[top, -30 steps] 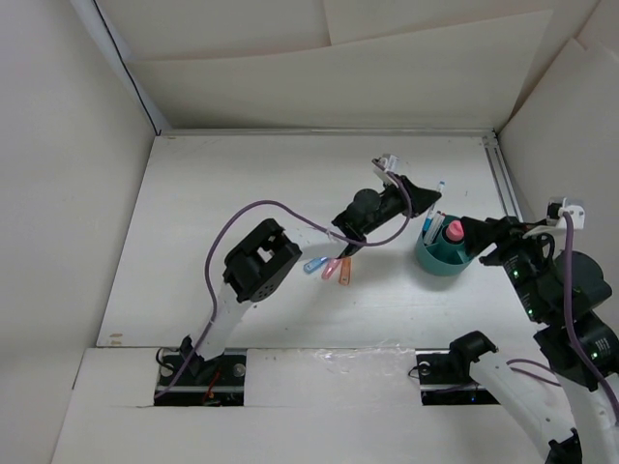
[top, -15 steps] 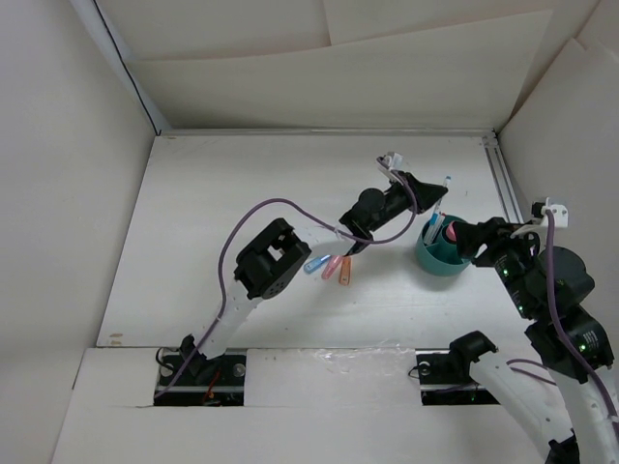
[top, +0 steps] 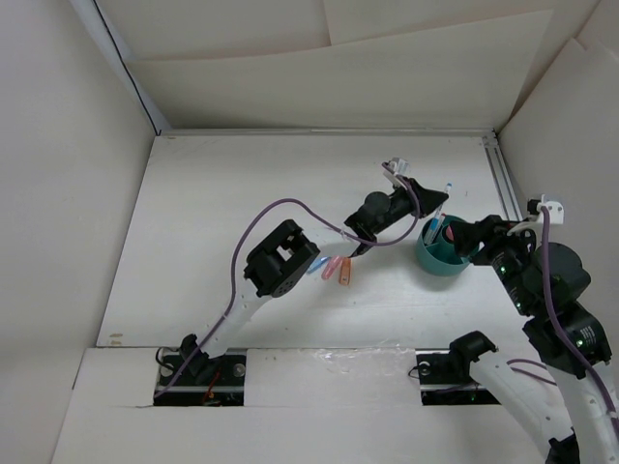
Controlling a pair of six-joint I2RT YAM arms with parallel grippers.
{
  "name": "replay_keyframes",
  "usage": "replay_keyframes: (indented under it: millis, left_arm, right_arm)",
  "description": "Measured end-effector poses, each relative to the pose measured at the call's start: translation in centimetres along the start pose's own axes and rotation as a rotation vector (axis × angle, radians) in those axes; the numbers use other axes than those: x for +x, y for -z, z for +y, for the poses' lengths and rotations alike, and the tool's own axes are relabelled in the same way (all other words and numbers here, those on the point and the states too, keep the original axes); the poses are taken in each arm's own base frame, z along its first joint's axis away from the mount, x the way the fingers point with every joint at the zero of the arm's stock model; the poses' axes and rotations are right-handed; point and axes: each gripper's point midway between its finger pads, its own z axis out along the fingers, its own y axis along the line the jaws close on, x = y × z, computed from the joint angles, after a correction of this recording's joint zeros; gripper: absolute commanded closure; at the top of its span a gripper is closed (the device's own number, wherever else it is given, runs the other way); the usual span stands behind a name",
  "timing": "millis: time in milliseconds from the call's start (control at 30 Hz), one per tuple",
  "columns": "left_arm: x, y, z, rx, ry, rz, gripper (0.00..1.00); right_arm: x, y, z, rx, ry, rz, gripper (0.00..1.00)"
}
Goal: Sort the stationery into containers
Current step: Place the pen in the storage box.
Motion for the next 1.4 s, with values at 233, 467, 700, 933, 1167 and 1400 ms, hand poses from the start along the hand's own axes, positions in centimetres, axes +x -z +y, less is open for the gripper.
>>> replay_keyframes:
  millis: [233, 467, 700, 933, 1167, 1400]
  left_arm:
    - [0.3, 0.0, 0.2, -0.004, -0.003, 0.006, 1.00]
    - [0.3, 0.1, 0.3, -0.005, -0.018, 0.007, 1.00]
    - [1.8, 0.3, 2.0, -0.028, -0.026, 0.032, 1.00]
    - [3.4, 0.7, 3.6, -0.057, -0.022, 0.061, 1.00]
    - [3.4, 0.8, 3.7, -0.057, -0.037, 0.061, 0.78]
    - [5.1, 2.8, 5.5, -0.090, -0.047, 0.093, 0.62]
  right_arm:
    - [-0.1, 0.0, 0.1, -0.006, 0.000, -0.001, 0.39]
    - [0.0, 0.0, 0.3, -0.018, 0.000, 0.002, 0.39]
    - [-0.2, 0.0, 0.7, -0.036, -0.003, -0.005, 0.39]
    - [-0.1, -0.1, 0.8, -0.040, -0.003, -0.006, 0.39]
    - [-0.2, 0.0, 0.8, -0.045, -0.004, -0.009, 0.39]
    - [-0.3, 0.0, 0.8, -0.047, -0.005, -0.014, 0.39]
